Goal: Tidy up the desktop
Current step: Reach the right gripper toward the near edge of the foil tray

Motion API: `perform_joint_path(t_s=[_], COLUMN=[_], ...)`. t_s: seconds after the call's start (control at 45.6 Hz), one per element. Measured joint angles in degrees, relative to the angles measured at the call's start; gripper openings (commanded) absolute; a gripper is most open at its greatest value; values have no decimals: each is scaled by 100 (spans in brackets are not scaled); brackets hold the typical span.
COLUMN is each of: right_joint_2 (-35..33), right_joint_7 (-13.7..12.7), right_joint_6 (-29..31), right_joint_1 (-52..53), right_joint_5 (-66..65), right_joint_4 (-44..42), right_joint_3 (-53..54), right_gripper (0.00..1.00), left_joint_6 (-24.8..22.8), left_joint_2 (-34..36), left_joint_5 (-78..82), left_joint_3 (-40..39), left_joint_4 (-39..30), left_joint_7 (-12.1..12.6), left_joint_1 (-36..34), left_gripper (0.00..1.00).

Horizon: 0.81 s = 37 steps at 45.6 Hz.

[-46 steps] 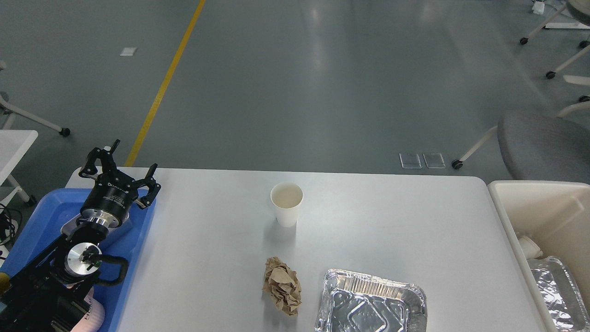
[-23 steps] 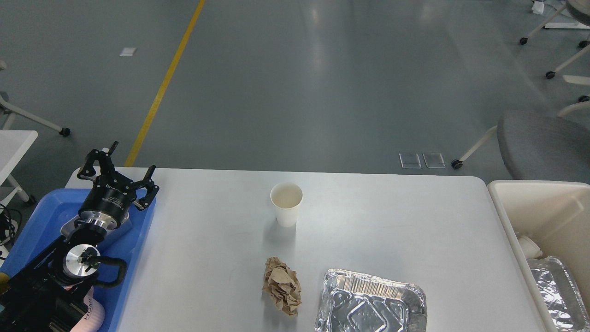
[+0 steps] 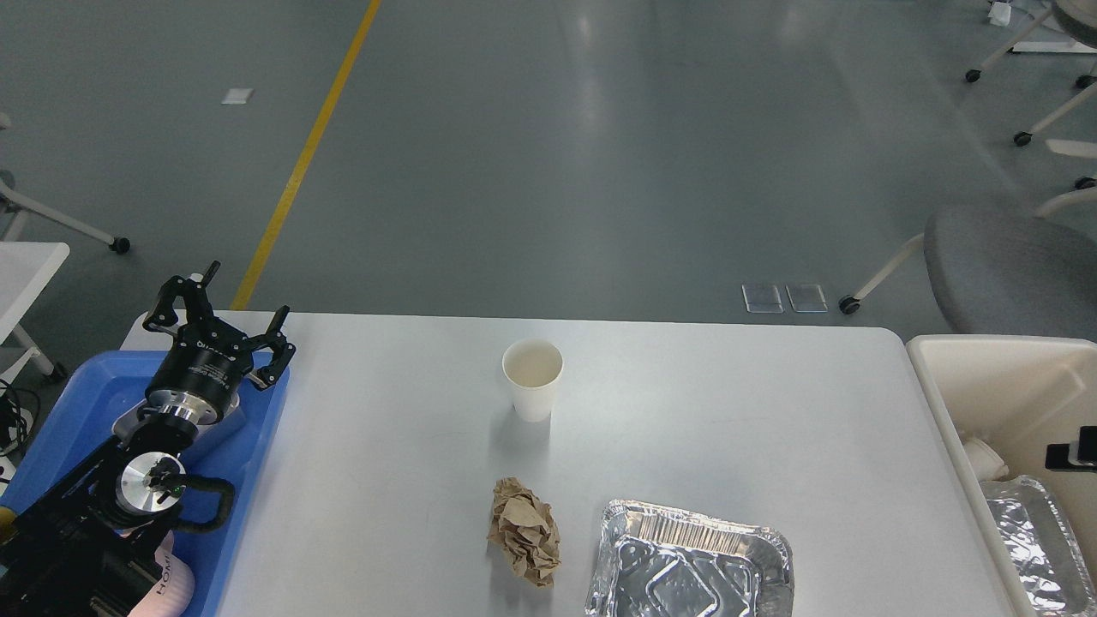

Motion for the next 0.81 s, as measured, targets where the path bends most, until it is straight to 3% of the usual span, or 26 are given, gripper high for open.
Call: perform_joint_path(t_s=[0.307,0.811], right_joint_2=[607,1791], right_joint_7=[-12,-27], right_joint_6=[317,250], right_joint_1=[-34,-359], right_joint_5=[-12,-546], right_joint_4=[-5,-65], right_joint_3=[5,-4], right_gripper=[100,100], left_joint_6=[0,0], left_joint_2=[8,258], left_joint_5=[21,78], left_joint_3=[12,40], left_joint_4=[1,1], left_joint_7=[19,27], left_joint_1=[-16,44], left_gripper=[97,97])
